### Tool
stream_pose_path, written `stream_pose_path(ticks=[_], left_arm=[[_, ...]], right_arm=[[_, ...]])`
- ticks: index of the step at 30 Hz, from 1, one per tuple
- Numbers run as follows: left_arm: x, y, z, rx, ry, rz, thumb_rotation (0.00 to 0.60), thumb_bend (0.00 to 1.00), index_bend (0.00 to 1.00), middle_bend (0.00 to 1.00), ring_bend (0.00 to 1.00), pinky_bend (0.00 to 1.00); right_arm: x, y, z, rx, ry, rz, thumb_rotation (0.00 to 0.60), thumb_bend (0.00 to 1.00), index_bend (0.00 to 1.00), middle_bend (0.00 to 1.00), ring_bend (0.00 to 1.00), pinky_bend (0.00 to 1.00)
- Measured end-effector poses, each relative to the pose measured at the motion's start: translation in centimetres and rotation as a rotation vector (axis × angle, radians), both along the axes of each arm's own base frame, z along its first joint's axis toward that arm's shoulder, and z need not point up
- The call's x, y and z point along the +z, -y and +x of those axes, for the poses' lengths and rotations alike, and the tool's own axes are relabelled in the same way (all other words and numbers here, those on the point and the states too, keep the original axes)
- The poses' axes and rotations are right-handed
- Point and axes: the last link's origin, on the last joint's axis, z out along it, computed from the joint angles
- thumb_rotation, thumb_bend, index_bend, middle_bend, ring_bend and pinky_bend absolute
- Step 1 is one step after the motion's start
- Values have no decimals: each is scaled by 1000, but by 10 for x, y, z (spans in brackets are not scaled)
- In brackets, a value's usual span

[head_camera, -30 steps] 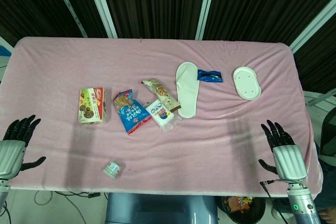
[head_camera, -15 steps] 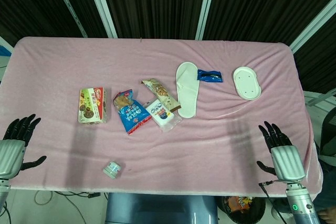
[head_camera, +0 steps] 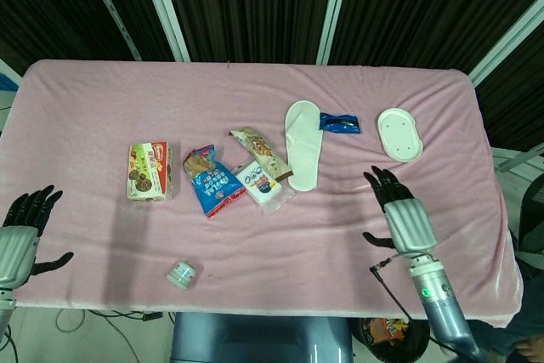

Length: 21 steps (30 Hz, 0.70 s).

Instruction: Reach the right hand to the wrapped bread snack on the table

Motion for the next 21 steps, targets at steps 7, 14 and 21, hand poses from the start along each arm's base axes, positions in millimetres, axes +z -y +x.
stream_pose_path(ticks=[7, 14, 21], left_arm=[[3, -2, -1, 7, 12, -2, 600, 0, 0, 0, 0, 0], [4, -4, -1, 13, 18, -3, 600, 0, 0, 0, 0, 0], [3, -6, -2, 18, 16, -7, 600, 0, 0, 0, 0, 0]], right_arm=[[-47, 57, 75, 38, 47, 71, 600, 71, 0, 0, 0, 227], [-86, 106, 117, -3, 34, 96, 600, 45, 0, 0, 0, 227], [-113, 145, 143, -64, 26, 95, 600, 35, 0, 0, 0, 227]])
